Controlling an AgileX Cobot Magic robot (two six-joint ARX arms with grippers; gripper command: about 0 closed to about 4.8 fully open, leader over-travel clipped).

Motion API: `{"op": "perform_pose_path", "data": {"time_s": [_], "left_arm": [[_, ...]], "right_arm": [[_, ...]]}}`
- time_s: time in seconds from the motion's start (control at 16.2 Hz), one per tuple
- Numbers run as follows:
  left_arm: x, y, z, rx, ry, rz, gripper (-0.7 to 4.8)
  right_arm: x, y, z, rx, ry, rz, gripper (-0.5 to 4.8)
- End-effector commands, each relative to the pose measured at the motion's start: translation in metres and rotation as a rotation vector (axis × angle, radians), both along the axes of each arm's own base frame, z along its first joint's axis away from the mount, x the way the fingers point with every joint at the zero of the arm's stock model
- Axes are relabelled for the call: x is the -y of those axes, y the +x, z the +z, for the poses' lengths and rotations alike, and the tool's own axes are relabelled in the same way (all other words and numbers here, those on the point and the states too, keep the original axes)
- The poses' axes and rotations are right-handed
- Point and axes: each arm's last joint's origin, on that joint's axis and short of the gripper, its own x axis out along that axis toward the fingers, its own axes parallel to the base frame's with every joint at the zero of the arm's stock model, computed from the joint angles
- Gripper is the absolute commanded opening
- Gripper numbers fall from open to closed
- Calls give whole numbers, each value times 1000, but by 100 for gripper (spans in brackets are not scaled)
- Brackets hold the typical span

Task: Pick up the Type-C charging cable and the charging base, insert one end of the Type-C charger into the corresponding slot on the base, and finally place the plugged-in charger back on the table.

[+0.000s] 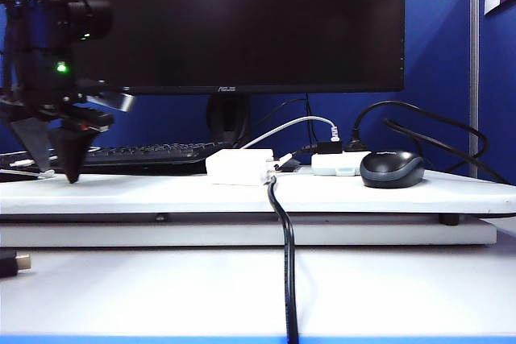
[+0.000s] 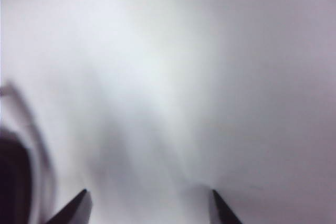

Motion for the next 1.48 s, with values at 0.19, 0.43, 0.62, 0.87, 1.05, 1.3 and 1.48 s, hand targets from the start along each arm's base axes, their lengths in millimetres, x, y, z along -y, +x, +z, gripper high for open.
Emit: {"op": "perform_pose_path", "data": {"time_s": [0.19,0.43,0.62,0.87,1.05,1.3,1.48], "left_arm": [[2,12,11,67,24,67,300],[-1,34,30,147,-4,136,299],[-2,37,26,135,5,147,299],[-7,45,2,76,24,224,270],[-7,48,-5,68,36,230,271],[-7,48,16,52,29,266,347],[-6,52,27,89,17,284,350]], "right_arm": [[0,-3,4,22,10,20,-1],[-1,-3,4,11,26,39,-1],[-1,-4,4,12,27,39,-1],[0,-5,4,16,27,39,-1],[0,-5,4,15,26,39,-1],[0,-5,4,14,26,38,-1],[0,-5,4,14,27,39,-1]]}}
